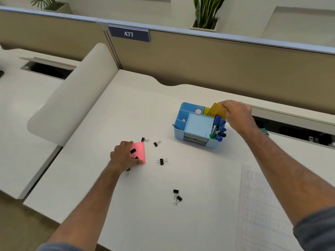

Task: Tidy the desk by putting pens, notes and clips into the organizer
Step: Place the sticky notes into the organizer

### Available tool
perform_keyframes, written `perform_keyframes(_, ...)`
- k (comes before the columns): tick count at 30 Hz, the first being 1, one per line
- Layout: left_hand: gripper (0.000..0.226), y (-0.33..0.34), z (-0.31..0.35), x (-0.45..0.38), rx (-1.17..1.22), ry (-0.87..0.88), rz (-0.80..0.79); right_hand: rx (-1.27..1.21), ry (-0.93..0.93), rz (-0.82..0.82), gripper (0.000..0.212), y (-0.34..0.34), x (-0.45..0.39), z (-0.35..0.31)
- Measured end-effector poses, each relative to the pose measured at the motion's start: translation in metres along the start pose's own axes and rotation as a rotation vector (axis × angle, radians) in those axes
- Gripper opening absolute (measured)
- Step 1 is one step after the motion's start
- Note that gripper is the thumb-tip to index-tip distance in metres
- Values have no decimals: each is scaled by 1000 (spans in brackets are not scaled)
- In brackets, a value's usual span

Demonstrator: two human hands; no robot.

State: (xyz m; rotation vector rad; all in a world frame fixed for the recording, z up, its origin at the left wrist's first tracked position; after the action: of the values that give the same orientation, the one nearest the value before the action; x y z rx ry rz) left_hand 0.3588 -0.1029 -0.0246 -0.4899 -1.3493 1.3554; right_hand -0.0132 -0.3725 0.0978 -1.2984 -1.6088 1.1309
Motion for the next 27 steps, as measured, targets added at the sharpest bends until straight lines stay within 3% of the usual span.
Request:
perform_keyframes(6, 106, -1, 9, -4, -94, 16, -23, -76, 55, -46, 40, 4, 6, 0)
perform_keyframes(14, 99, -11, 18, -11, -156, 27, -47, -214, 5, -33, 34, 4, 31, -9)
perform_keyframes(27, 85, -17, 33, 4, -109, 147, 144, -295, -24, -43, 27, 2, 67, -29)
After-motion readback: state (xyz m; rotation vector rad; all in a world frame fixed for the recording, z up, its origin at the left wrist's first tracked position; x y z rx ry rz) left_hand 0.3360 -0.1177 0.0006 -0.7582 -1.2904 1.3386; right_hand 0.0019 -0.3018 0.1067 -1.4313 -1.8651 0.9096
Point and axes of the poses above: each hand's wrist, its own x-axis away from the middle knuckle, its own y-axis out of the palm, z = x × y, the point moved 7 cm from there along -x, towards the middle knuckle, and after that the axes turned 12 degrees about y, right-handed, at the moved point
